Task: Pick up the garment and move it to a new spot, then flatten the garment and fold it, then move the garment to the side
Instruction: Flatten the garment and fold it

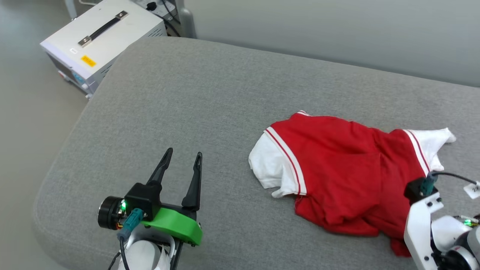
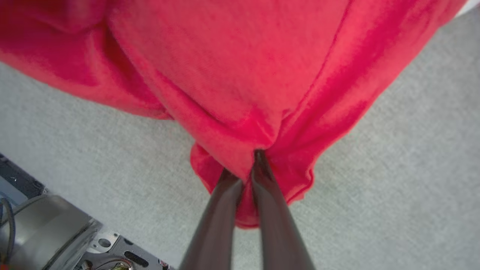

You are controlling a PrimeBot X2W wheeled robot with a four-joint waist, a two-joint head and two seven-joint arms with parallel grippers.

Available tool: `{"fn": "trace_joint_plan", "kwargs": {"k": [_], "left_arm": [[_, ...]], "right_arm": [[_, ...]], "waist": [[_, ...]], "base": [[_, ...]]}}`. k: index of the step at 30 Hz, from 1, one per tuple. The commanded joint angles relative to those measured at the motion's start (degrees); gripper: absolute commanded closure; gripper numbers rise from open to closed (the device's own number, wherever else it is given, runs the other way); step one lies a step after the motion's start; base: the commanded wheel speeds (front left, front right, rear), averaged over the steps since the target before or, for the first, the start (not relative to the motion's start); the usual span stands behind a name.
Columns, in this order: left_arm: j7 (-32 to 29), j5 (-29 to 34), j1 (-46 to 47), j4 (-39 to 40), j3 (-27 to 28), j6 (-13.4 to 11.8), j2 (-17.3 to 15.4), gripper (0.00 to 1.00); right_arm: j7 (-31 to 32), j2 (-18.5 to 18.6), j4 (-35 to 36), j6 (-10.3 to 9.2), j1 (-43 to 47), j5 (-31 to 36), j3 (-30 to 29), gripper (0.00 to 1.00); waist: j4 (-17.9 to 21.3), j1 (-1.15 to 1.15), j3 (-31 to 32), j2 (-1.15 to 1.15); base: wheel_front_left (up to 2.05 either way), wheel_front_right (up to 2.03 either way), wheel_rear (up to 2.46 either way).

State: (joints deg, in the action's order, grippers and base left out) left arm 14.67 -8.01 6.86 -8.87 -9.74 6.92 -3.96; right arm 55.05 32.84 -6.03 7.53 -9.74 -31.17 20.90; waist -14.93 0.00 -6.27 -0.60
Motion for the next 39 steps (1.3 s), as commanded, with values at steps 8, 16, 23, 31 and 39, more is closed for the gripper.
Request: {"fn": "trace_joint_plan", "kwargs": {"k": [8,16,23,31,39], "left_arm": [[0.33,0.74,-1.29,-1.36,-0.28,0.51,-0.74,0.0],[0.33,0.73,-0.88,-2.24,-0.65,0.55,-1.41,0.0],[0.33,-0.4,-0.01,-2.63,-0.28,0.56,-1.8,0.0],[-3.67,-3.59,3.71,-7.31,-2.64,0.56,-3.32,0.0],[-22.69,-7.83,11.8,-9.69,-5.77,0.57,-6.45,0.0]], "right_arm": [[2.65,-1.81,7.18,-0.04,14.92,0.98,-4.97,1.0],[-3.92,-8.22,10.42,-0.04,17.7,2.99,-9.21,0.0],[-18.87,-11.35,14.03,-0.04,11.62,3.78,-13.55,0.0],[-43.11,-16.7,17.03,-0.04,6.01,10.25,-22.74,0.0],[-57.52,-22.14,17.96,-0.04,5.64,18.34,-27.51,0.0]], "waist": [[6.58,0.0,3.18,0.6],[8.9,0.0,2.7,0.6],[11.28,0.0,1.8,0.6],[14.11,0.0,-0.94,0.6],[16.81,0.0,-6.09,0.6]], "base": [[0.0,0.0,0.0],[0.0,0.0,0.0],[0.0,0.0,0.0],[0.0,0.0,0.0],[0.0,0.0,0.0]]}}
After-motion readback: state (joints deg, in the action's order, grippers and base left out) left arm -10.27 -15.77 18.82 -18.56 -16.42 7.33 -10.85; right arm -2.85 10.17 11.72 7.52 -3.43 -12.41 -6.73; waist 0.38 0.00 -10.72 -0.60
